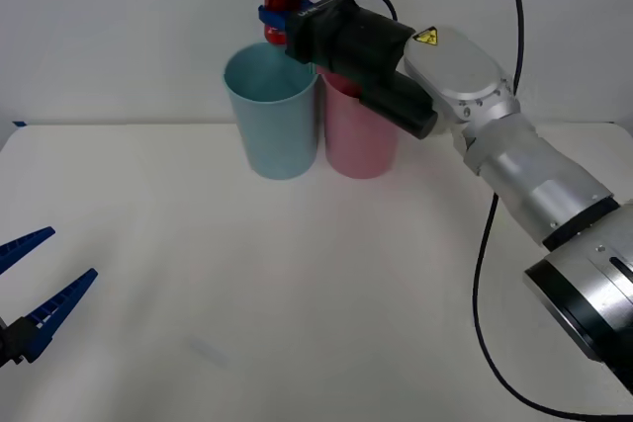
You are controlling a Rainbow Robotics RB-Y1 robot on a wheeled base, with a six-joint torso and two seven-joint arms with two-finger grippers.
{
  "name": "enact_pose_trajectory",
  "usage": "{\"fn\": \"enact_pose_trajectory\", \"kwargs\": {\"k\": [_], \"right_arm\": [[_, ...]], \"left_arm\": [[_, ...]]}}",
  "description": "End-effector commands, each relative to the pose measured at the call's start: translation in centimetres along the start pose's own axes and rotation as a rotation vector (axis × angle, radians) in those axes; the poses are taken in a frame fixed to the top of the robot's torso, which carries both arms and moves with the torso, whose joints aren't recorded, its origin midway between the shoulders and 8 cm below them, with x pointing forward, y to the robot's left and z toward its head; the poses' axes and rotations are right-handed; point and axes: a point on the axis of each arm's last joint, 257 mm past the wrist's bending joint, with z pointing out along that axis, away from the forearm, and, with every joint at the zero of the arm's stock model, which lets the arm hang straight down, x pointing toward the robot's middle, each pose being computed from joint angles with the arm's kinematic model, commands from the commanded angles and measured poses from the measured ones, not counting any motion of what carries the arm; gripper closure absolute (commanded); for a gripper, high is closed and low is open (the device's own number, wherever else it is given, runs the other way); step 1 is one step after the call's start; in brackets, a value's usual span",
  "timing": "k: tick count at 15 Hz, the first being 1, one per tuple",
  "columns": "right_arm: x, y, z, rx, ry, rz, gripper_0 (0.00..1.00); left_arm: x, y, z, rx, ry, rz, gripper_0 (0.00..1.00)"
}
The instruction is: Grasp the object on the table and drop it into the matching bin: aluminum can to the light blue bin, PET bottle to the pink bin.
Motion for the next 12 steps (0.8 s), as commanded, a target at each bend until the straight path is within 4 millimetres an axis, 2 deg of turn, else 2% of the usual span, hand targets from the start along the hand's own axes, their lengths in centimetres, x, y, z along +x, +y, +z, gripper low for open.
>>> {"fn": "enact_pose_trajectory", "kwargs": {"k": [1, 3, 4, 5, 6, 7, 12], "right_arm": [[0.6, 0.74, 0.58, -0.003, 0.015, 0.013, 1.0], [0.64, 0.96, 0.61, -0.01, 0.018, 0.004, 1.0], [0.65, 1.01, 0.65, -0.009, 0.018, 0.0, 0.95], [0.62, 1.02, 0.65, -0.01, 0.017, 0.003, 0.6], [0.55, 1.07, 0.66, -0.011, 0.015, 0.004, 0.05], [0.62, 1.02, 0.65, -0.01, 0.017, 0.003, 0.0], [0.68, 0.95, 0.58, -0.01, 0.017, 0.0, 0.0]], "left_arm": [[0.0, 0.0, 0.0, 0.0, 0.0, 0.0, 0.0], [0.0, 0.0, 0.0, 0.0, 0.0, 0.0, 0.0], [0.0, 0.0, 0.0, 0.0, 0.0, 0.0, 0.0], [0.0, 0.0, 0.0, 0.0, 0.0, 0.0, 0.0], [0.0, 0.0, 0.0, 0.0, 0.0, 0.0, 0.0], [0.0, 0.0, 0.0, 0.0, 0.0, 0.0, 0.0], [0.0, 0.0, 0.0, 0.0, 0.0, 0.0, 0.0]]}}
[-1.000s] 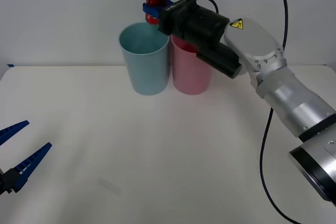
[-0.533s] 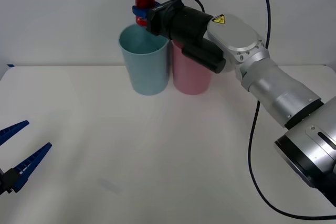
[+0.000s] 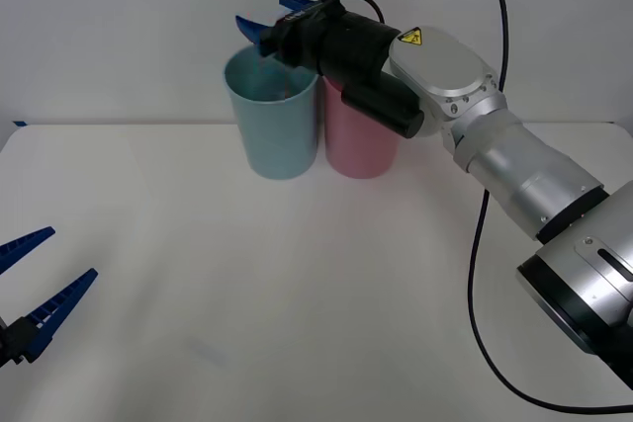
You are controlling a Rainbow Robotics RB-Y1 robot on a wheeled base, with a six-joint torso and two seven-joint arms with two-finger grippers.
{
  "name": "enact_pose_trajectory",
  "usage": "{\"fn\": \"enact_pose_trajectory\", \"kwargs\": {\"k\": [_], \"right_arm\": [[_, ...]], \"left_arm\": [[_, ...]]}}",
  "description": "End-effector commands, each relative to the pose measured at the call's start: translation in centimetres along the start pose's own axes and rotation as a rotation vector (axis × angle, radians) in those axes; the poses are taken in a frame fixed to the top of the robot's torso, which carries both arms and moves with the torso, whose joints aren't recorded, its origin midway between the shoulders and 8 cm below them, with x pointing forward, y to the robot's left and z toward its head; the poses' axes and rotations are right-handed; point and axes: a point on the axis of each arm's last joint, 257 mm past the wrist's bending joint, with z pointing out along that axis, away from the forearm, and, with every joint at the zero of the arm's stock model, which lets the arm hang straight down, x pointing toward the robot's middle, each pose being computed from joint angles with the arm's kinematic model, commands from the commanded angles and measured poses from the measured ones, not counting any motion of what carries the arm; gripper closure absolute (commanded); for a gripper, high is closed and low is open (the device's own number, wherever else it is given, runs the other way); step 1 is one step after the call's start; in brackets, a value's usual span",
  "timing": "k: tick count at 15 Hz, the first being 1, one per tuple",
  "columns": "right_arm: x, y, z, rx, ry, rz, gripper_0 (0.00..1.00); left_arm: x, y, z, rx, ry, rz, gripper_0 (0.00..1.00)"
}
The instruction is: Grasp the object on the table and drop it into the matching bin: aluminum can to the light blue bin, PET bottle to the pink bin.
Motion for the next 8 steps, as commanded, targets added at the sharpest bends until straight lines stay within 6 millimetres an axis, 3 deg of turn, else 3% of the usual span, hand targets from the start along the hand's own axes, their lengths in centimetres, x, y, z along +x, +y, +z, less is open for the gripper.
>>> {"fn": "enact_pose_trajectory", "kwargs": {"k": [1, 5, 8], "right_arm": [[0.0, -0.2, -0.1, 0.001, -0.002, 0.006, 0.0], [-0.1, -0.9, -0.8, 0.0, -0.008, 0.017, 0.0], [0.1, -1.1, -2.5, -0.009, -0.028, 0.011, 0.0]], "left_arm": [[0.0, 0.0, 0.0, 0.0, 0.0, 0.0, 0.0], [0.0, 0.0, 0.0, 0.0, 0.0, 0.0, 0.0], [0.0, 0.0, 0.0, 0.0, 0.0, 0.0, 0.0]]}}
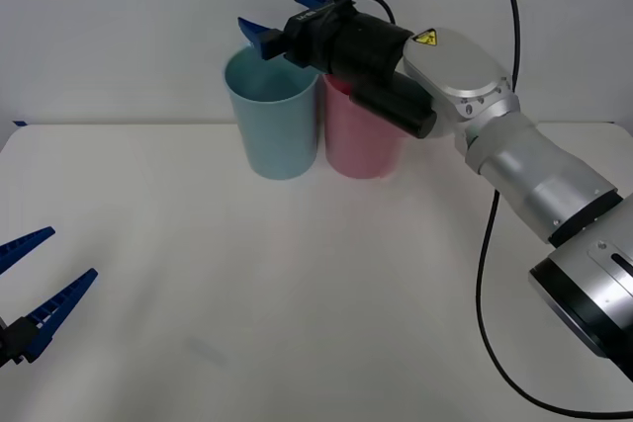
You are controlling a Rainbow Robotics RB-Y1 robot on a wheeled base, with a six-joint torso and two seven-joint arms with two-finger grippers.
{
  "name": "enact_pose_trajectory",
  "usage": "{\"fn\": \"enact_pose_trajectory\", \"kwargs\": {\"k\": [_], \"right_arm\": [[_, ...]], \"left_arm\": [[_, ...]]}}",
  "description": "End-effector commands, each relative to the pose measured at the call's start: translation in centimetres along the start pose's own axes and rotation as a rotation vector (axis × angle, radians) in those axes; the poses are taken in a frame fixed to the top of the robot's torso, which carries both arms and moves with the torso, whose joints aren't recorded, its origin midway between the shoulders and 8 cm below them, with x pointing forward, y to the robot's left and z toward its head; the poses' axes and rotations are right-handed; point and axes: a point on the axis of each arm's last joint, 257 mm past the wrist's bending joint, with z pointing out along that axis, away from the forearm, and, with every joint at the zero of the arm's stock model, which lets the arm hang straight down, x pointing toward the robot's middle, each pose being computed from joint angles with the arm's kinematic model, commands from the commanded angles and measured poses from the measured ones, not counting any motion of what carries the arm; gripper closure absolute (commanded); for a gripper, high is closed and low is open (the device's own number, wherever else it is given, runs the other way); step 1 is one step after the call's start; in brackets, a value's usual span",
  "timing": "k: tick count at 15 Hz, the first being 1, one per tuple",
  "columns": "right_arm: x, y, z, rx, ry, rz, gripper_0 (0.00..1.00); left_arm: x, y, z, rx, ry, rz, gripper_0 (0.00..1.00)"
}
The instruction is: Grasp the object on the table and drop it into the matching bin: aluminum can to the light blue bin, PET bottle to the pink bin.
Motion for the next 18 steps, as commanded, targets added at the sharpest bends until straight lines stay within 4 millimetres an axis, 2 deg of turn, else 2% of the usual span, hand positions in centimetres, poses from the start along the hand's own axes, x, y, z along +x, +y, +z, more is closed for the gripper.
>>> {"fn": "enact_pose_trajectory", "kwargs": {"k": [1, 5, 10, 13, 18], "right_arm": [[0.2, -0.2, -1.9, -0.01, -0.018, -0.01, 0.0], [1.2, -0.3, -6.1, -0.03, -0.036, -0.03, 0.0], [3.0, -0.1, -13.2, -0.041, -0.046, -0.041, 0.0], [3.4, 0.3, -16.8, -0.038, -0.056, -0.058, 0.0], [5.4, 0.0, -22.6, -0.009, -0.037, -0.065, 0.0]], "left_arm": [[0.0, 0.0, 0.0, 0.0, 0.0, 0.0, 0.0], [0.0, 0.0, 0.0, 0.0, 0.0, 0.0, 0.0], [0.0, 0.0, 0.0, 0.0, 0.0, 0.0, 0.0], [0.0, 0.0, 0.0, 0.0, 0.0, 0.0, 0.0], [0.0, 0.0, 0.0, 0.0, 0.0, 0.0, 0.0]]}}
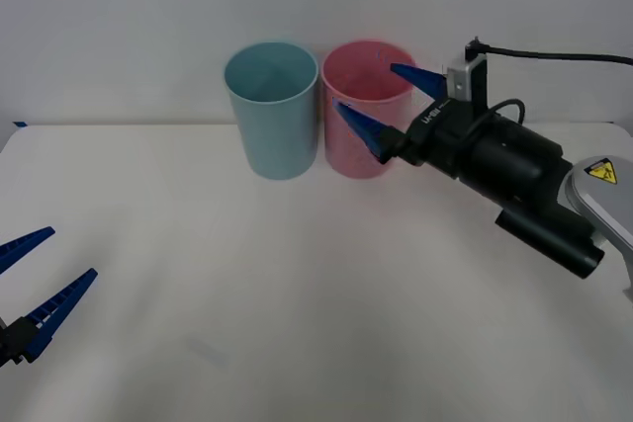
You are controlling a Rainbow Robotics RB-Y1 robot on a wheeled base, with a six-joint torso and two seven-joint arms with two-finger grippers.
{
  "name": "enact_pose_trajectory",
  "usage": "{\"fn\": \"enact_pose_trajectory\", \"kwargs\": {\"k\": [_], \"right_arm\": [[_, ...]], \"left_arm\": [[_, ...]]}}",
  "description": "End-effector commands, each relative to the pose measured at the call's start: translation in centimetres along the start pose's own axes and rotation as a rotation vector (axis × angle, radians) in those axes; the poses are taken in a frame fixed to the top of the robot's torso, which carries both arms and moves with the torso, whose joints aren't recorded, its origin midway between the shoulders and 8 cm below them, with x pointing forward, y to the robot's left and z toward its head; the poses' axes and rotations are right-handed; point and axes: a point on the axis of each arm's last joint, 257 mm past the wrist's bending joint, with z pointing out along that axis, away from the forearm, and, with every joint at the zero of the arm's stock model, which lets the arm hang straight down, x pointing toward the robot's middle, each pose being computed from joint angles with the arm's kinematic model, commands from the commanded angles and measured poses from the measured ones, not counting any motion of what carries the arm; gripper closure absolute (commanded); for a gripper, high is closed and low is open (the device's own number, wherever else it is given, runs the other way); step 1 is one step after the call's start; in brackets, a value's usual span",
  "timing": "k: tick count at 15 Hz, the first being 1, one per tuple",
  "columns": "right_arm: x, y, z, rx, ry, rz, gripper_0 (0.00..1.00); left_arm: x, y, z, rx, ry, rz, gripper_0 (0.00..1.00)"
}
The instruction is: Grasp the object on the table and drop it into the matching bin: aluminum can to the light blue bin, PET bottle to the pink bin.
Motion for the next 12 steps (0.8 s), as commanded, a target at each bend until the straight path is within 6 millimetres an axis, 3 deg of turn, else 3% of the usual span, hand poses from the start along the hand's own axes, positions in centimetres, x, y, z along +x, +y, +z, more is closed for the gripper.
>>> {"fn": "enact_pose_trajectory", "kwargs": {"k": [1, 7, 12], "right_arm": [[1.0, -0.2, -3.1, 0.017, 0.019, 0.0, 0.0], [3.7, -2.3, -10.8, 0.026, 0.082, -0.038, 0.0], [6.4, -5.5, -18.2, 0.147, 0.149, -0.149, 0.0]], "left_arm": [[0.0, 0.0, 0.0, 0.0, 0.0, 0.0, 0.0], [0.0, 0.0, 0.0, 0.0, 0.0, 0.0, 0.0], [0.0, 0.0, 0.0, 0.0, 0.0, 0.0, 0.0]]}}
